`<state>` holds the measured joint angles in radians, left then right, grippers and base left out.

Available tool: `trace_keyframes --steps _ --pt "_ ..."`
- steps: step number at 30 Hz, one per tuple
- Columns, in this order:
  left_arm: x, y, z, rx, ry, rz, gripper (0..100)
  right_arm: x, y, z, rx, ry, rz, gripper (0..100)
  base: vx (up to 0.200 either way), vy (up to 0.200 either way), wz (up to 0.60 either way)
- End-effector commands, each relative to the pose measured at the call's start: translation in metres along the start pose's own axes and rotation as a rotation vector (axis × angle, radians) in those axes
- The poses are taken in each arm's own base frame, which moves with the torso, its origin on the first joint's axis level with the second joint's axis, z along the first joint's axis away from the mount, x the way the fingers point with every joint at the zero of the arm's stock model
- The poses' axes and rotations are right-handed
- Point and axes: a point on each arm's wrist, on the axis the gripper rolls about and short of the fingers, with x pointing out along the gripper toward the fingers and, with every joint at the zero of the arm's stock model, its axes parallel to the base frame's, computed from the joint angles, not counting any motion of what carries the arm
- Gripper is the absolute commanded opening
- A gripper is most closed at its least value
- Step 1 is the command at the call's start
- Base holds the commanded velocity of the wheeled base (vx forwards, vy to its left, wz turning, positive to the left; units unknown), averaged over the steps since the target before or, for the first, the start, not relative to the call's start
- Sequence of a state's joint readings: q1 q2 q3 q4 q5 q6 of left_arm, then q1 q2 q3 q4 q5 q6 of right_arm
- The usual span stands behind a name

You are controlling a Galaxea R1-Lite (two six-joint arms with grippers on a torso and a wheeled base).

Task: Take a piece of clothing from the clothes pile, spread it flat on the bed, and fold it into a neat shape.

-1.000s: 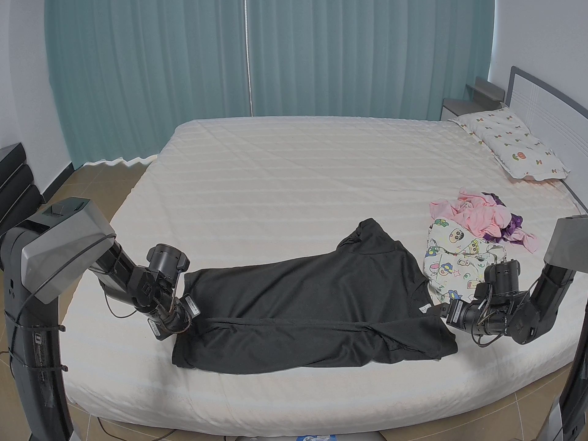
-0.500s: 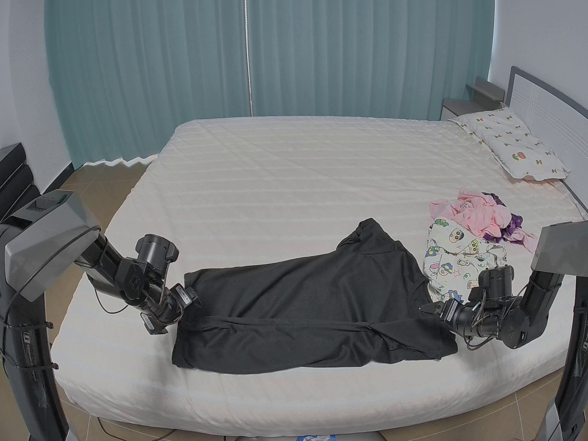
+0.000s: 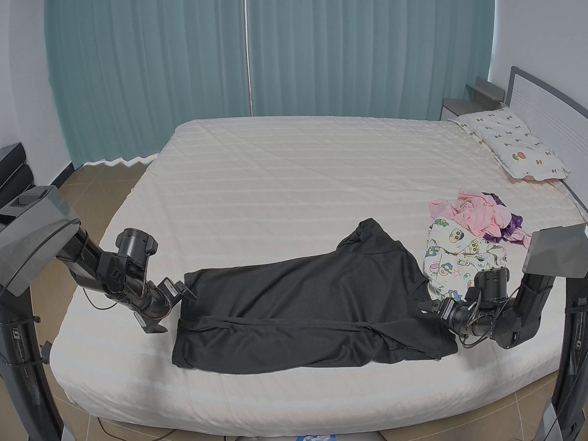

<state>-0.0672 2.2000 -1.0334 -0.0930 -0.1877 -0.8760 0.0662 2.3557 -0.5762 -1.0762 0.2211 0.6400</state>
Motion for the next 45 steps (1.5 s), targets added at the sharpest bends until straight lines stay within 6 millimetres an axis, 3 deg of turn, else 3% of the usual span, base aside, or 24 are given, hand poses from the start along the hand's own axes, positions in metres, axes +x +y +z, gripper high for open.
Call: trace_keyframes --steps 1,8,13,24,32,33,45 --pt "0.000 0.000 0.000 -0.003 0.000 0.000 100 0.001 0.000 -0.001 -0.004 -0.009 0.011 100 0.000 0.000 0.00" --pt "0.000 0.002 0.002 -0.011 0.000 0.000 100 -0.012 0.009 -0.003 -0.018 -0.043 0.052 100 0.000 0.000 0.00" --pt "-0.001 0.002 0.003 -0.027 0.020 -0.021 100 -0.003 0.008 -0.018 -0.042 0.007 0.044 100 0.000 0.000 0.00" --pt "-0.002 0.003 0.005 -0.035 0.020 -0.026 100 -0.005 0.004 -0.015 -0.031 -0.006 0.030 100 0.000 0.000 0.00" --pt "-0.002 0.003 0.005 -0.035 0.020 -0.026 100 0.010 0.002 -0.018 -0.034 0.002 0.029 100 0.000 0.000 0.00" --pt "-0.002 0.003 0.005 -0.035 0.020 -0.026 100 0.012 0.002 -0.017 -0.035 0.000 0.031 0 0.000 0.000 0.00" --pt "-0.002 0.003 0.004 -0.034 0.022 -0.025 100 0.009 -0.002 -0.002 -0.023 -0.091 0.058 0 0.000 0.000 0.00"
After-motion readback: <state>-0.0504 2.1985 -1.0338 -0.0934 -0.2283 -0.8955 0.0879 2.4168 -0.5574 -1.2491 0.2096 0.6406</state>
